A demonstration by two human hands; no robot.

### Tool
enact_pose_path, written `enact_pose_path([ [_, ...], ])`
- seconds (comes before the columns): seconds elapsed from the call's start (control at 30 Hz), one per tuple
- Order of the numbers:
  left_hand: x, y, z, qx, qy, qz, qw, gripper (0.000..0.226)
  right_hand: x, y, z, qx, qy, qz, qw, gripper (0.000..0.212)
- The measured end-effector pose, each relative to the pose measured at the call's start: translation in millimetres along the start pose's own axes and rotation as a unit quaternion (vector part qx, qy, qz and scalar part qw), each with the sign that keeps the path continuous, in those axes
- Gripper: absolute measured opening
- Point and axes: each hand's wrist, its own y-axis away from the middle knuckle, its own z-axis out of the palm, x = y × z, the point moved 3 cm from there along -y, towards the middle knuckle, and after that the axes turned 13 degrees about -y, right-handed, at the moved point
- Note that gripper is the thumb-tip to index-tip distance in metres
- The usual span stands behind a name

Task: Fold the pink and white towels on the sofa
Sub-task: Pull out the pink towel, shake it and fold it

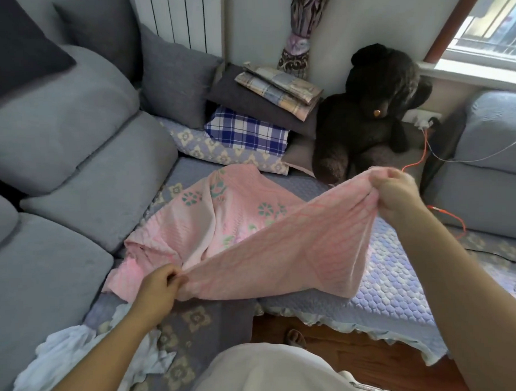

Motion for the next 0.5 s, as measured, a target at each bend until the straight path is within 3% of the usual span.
enact_pose_path([
  [0.07,-19.3,-5.5,2.8,-0.007,-0.005,-0.044,0.999,0.037,16.7,-0.4,-1.1,-0.048,0.091,0.020,0.995,0.022],
  [0.2,-24.8,-0.8,4.3,-0.116,0.024,-0.053,0.992,0.036,23.0,-7.7,-21.0,-0.090,0.156,0.009,0.983,0.024],
  [0.27,3.1,8.7,1.5,-0.143,0.025,-0.013,0.989,0.036,16.6,-11.6,-36.9,0.009,0.162,-0.046,0.986,0.026],
  [0.33,48.6,17.9,-1.3,-0.152,0.024,0.038,0.987,0.024,2.9,-3.8,-42.2,0.131,0.086,-0.108,0.982,0.030],
  [0.37,74.8,22.6,-2.4,-0.151,0.032,0.070,0.985,0.021,-4.9,4.0,-36.7,0.154,0.034,-0.128,0.979,0.029],
  [0.43,126.9,30.7,-9.6,-0.143,0.054,0.140,0.978,0.017,-16.6,26.1,-10.6,0.089,0.012,-0.151,0.984,0.028],
  [0.5,171.2,33.7,-23.4,-0.118,0.077,0.189,0.972,0.016,-17.8,63.9,24.4,-0.108,0.098,-0.143,0.979,0.025],
])
